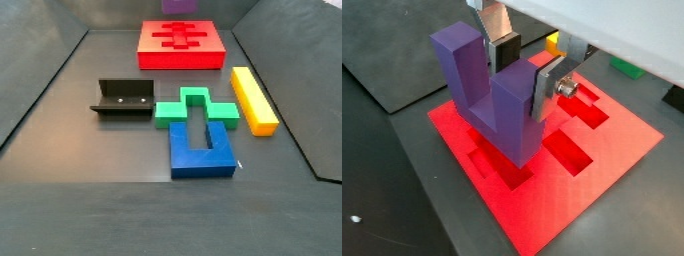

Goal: Pick up the purple object. Move up. Place the purple object on the fixture. Regrasp the purple object. Move to above the board. Insert the purple object.
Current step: Insert the purple object.

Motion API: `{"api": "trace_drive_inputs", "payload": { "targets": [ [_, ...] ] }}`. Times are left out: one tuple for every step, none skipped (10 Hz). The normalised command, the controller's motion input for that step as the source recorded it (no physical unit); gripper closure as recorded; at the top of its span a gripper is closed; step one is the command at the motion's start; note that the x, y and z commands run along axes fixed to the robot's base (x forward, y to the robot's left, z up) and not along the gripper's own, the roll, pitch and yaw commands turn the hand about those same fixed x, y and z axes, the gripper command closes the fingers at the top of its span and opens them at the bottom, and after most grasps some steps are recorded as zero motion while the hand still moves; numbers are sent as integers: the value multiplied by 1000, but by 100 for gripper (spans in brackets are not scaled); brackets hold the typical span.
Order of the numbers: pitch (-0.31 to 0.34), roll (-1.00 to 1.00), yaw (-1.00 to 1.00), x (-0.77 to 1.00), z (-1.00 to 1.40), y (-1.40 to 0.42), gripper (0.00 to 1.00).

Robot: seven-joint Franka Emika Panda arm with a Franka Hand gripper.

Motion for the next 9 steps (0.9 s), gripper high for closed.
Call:
{"api": "trace_drive_inputs", "payload": {
  "targets": [
    [0, 451, 0, 0, -191, -74, 100],
    [0, 404, -217, 0, -171, -77, 100],
    [0, 259, -303, 0, -106, -126, 100],
    [0, 86, -423, 0, 0, -131, 100],
    [0, -54, -426, -17, 0, -43, 100],
    [-23, -243, -389, 0, -26, 0, 100],
    [-43, -320, -271, -3, -129, 0, 100],
    [-44, -321, -51, -80, -203, 0, 100],
    [-34, -257, 34, -66, -109, 0, 100]
  ]
}}
